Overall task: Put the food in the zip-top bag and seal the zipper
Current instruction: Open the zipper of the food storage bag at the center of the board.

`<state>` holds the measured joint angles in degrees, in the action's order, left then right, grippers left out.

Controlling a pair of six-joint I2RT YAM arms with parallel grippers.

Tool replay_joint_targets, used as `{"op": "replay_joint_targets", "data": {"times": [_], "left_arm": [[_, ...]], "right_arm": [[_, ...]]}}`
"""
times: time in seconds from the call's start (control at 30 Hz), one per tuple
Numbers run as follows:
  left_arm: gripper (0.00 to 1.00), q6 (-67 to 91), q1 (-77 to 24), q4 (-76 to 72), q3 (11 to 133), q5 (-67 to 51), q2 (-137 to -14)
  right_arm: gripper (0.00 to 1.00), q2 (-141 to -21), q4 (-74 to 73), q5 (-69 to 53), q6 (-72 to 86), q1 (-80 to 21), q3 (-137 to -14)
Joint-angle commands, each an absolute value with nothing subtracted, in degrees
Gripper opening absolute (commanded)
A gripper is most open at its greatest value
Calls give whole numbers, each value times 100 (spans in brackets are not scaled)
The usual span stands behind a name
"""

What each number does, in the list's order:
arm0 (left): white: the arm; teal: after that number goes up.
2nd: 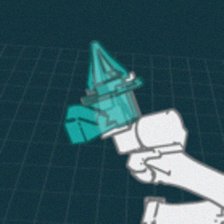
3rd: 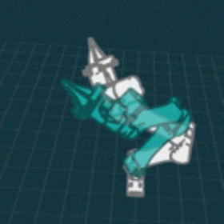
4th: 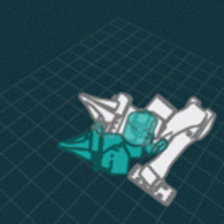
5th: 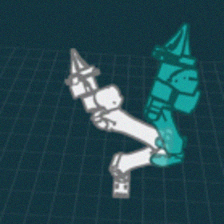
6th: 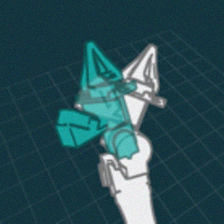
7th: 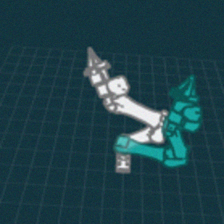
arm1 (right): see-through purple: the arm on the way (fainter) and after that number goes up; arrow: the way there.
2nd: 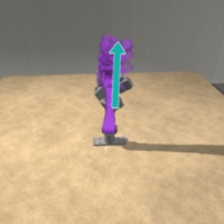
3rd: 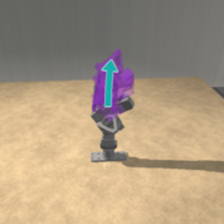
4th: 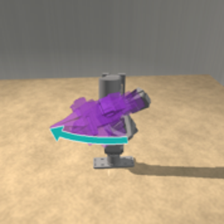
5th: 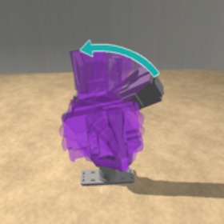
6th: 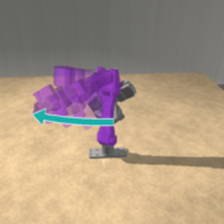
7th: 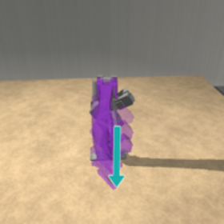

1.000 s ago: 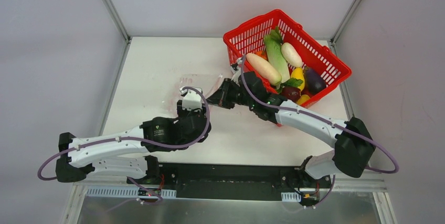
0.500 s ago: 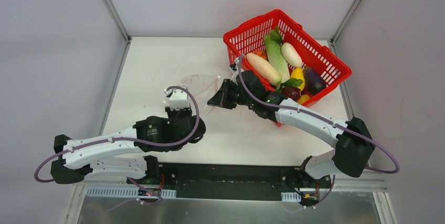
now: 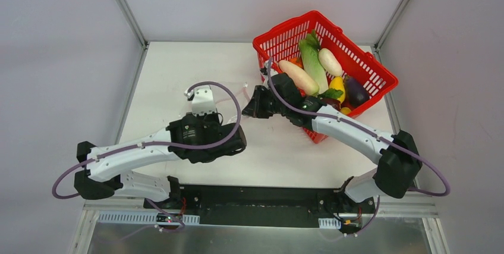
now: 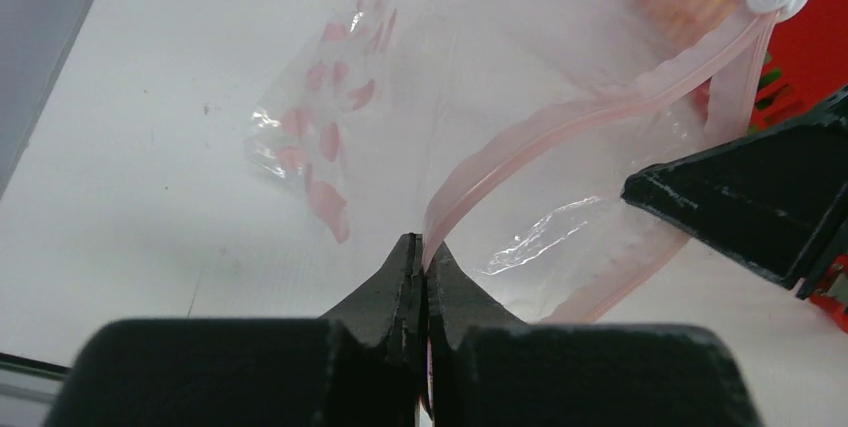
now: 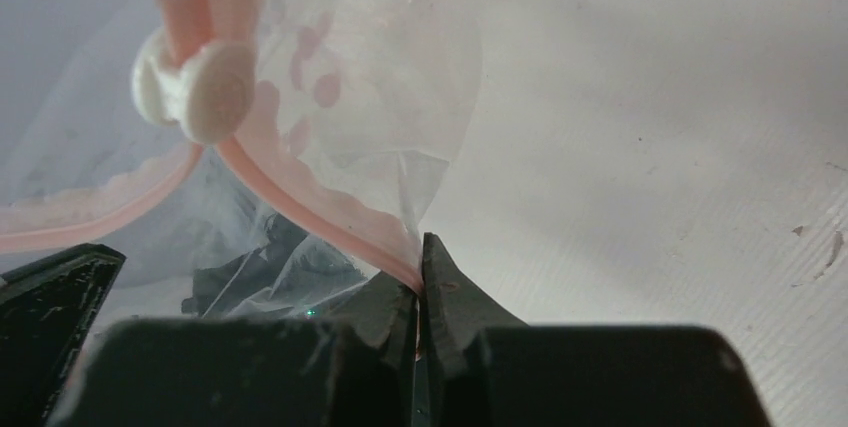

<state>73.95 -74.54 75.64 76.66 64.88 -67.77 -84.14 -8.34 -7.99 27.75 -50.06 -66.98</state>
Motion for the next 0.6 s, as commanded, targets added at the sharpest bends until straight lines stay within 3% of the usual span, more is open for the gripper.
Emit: {"op": "replay_joint_targets", "data": {"times": [0.0, 0.07, 0.1, 0.17, 0.27, 0.4, 0.57], "left_arm": [[6, 7715, -7446, 8109, 7604, 6529, -6759], [47, 7607, -7444, 7857, 7395, 6524, -6641], [59, 7434, -7442, 7553, 7259, 6530, -6504], [71, 6752, -7404, 6760, 6945, 6424, -6266], [74, 5405, -7137, 5352, 6408, 5811, -5848], [59, 5015, -6715, 4605, 5855, 5167, -5448], [63, 4465, -6643, 4106, 5646, 4953, -5227]], "right_arm": [[4, -8524, -802, -1177, 2580, -4721, -6887], [3, -8603, -802, -1494, 2480, -4688, -6965], [3, -8659, -865, -1627, 2426, -4691, -7035], [2, -8731, -929, -1870, 2376, -4689, -7096], [2, -8741, -836, -2171, 2382, -4685, -7001], [2, -8670, -870, -2182, 2391, -4686, -6981], [2, -8690, -906, -2223, 2259, -4688, -6951]]}}
